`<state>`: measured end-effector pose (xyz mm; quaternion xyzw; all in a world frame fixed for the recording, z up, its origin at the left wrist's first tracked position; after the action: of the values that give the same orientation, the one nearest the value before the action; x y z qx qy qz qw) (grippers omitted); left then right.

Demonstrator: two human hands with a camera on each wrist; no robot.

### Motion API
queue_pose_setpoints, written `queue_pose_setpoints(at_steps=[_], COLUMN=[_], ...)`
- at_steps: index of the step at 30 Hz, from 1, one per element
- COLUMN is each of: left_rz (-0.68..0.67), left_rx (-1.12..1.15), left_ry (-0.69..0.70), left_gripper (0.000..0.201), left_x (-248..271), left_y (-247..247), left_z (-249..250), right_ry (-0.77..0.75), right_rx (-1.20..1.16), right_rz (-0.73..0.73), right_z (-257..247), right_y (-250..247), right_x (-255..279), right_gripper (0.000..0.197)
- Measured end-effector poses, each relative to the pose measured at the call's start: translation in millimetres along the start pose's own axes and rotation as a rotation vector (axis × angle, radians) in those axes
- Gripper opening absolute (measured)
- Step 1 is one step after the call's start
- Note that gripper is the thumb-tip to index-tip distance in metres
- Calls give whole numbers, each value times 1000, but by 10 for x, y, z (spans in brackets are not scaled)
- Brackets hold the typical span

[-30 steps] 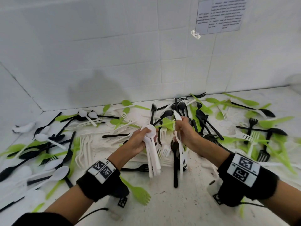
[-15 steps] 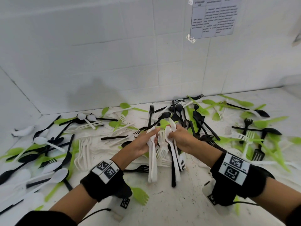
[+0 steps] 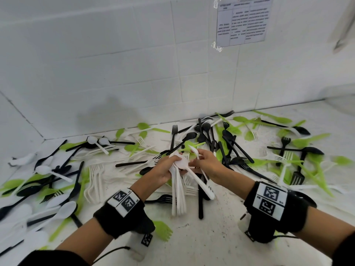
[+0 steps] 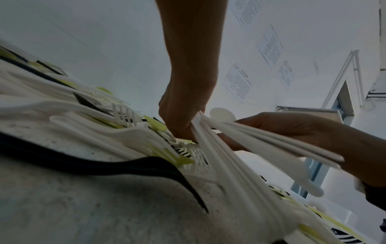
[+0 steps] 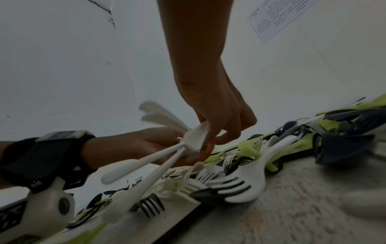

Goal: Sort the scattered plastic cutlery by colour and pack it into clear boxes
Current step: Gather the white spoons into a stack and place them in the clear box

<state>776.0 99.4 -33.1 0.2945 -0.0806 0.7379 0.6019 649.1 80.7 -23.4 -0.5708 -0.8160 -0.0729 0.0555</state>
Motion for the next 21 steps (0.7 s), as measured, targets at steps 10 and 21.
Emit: queue_pose_setpoints(at_steps=[10, 21], left_rz=[-11, -104], left_rx=[24, 95], left_ry=[51, 139], left_gripper=[15, 25], left_x=[31, 50], left_y=[36, 43], left_z=[71, 76], right_ry=[-98, -170], right_rx=[10, 72], right_rz=[18, 47], right_z=[-164, -70], right_y=[20, 111], right_x=[82, 144], right_gripper=[26, 35])
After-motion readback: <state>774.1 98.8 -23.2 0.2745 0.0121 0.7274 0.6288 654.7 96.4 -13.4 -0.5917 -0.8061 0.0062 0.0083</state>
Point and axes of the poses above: each hand's wrist, its own x-axis away from the middle knuckle, its own y-axis out of the palm, z = x × y, the point moved 4 cm from there along -x, towards the middle knuckle, and after that the axes turned 5 degrees about -y, right-handed, at the moved point
